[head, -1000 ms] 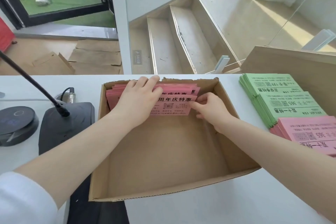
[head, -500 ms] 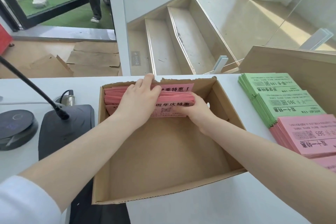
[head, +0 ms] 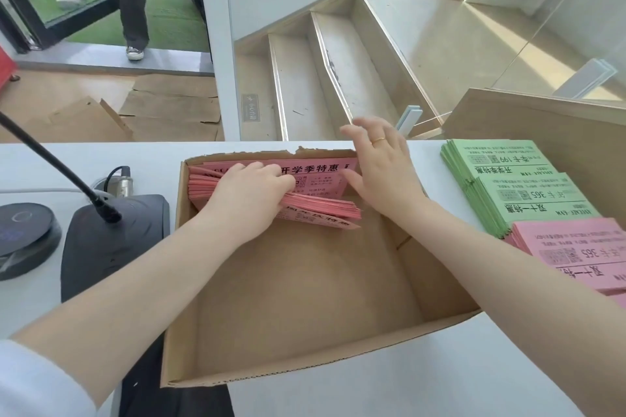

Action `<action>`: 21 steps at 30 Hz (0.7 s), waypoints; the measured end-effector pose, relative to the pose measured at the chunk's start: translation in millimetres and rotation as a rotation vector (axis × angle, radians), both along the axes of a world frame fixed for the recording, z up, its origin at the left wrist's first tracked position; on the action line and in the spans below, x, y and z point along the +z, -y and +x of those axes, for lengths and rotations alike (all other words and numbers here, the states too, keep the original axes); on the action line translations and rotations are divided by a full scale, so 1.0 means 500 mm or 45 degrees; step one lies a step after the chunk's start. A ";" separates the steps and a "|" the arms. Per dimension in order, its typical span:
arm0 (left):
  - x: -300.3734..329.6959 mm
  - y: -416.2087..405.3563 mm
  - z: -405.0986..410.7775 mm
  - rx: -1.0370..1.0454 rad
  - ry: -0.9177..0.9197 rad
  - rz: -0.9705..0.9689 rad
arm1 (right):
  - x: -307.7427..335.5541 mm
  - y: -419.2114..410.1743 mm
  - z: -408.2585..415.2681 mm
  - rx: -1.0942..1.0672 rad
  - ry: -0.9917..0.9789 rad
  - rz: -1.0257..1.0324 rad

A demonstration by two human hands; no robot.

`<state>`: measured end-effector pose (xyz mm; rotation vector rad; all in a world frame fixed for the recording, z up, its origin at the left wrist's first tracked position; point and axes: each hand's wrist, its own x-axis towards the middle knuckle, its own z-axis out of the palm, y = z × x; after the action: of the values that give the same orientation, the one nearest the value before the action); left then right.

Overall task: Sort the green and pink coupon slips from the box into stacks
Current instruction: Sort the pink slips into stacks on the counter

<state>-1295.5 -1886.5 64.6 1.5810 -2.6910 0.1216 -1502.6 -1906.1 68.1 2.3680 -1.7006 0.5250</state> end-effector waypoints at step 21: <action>-0.007 0.000 0.000 -0.022 -0.300 -0.299 | 0.001 0.019 -0.028 0.289 0.399 -0.079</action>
<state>-1295.5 -1886.7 61.2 1.4079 -2.4110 0.2267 -1516.6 -1915.5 68.4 2.5555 -1.5033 1.0181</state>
